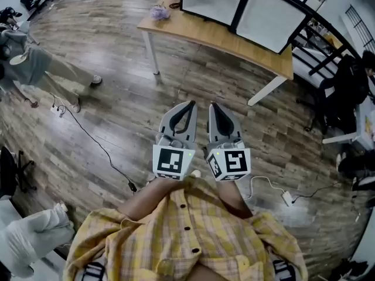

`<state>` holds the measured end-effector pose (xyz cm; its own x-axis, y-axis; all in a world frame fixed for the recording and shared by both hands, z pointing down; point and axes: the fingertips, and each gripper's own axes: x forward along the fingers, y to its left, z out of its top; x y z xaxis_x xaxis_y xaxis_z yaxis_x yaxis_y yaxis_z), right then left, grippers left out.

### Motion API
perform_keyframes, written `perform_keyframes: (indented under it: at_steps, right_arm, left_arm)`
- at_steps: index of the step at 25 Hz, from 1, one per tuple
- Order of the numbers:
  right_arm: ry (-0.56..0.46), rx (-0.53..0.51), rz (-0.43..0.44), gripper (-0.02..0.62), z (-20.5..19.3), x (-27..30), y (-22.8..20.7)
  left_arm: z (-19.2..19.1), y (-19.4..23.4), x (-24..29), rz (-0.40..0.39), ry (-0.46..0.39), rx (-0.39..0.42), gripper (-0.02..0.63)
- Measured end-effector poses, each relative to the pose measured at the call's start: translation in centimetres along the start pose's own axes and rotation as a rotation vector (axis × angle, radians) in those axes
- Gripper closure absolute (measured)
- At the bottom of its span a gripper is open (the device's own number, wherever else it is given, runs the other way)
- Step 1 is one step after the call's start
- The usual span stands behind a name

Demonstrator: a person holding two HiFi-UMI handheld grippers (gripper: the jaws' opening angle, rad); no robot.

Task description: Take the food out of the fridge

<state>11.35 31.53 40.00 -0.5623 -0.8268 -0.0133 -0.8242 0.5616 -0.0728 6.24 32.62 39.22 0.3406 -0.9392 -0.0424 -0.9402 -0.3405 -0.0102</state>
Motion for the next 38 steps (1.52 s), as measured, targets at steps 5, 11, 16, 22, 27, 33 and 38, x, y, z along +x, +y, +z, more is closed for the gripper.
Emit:
perform_keyframes:
  at_steps: [5, 11, 16, 22, 27, 33, 38]
  right_arm:
    - [-0.011, 0.0, 0.045, 0.588, 0.4, -1.5, -0.3]
    - [-0.013, 0.015, 0.085, 0.588, -0.3, -3.7, -1.0]
    - [-0.014, 0.033, 0.1, 0.588, -0.1, -4.1, -1.7]
    - [0.002, 0.034, 0.11, 0.588, -1.0, -1.8, -2.3]
    - [0.003, 0.024, 0.08, 0.588, -1.2, 2.2, -3.2]
    - [-0.007, 0.033, 0.047, 0.588, -0.6, 8.4, -4.5]
    - [-0.008, 0.039, 0.016, 0.588, -0.2, 13.1, -4.8]
  left_arm:
    - [-0.2, -1.8, -0.2, 0.012, 0.009, 0.018, 0.6]
    - [-1.6, -4.3, -0.9, 0.034, 0.034, 0.023, 0.6]
    - [-1.9, -4.7, -0.7, 0.048, 0.037, 0.017, 0.6]
    - [-3.5, -3.1, 1.3, 0.052, 0.038, -0.028, 0.6]
    - [-3.8, 0.2, 4.0, 0.051, 0.037, -0.033, 0.6]
    - [-3.0, 4.6, 9.0, 0.022, 0.028, -0.023, 0.6]
    - [-2.3, 8.1, 12.1, -0.015, 0.02, 0.006, 0.6]
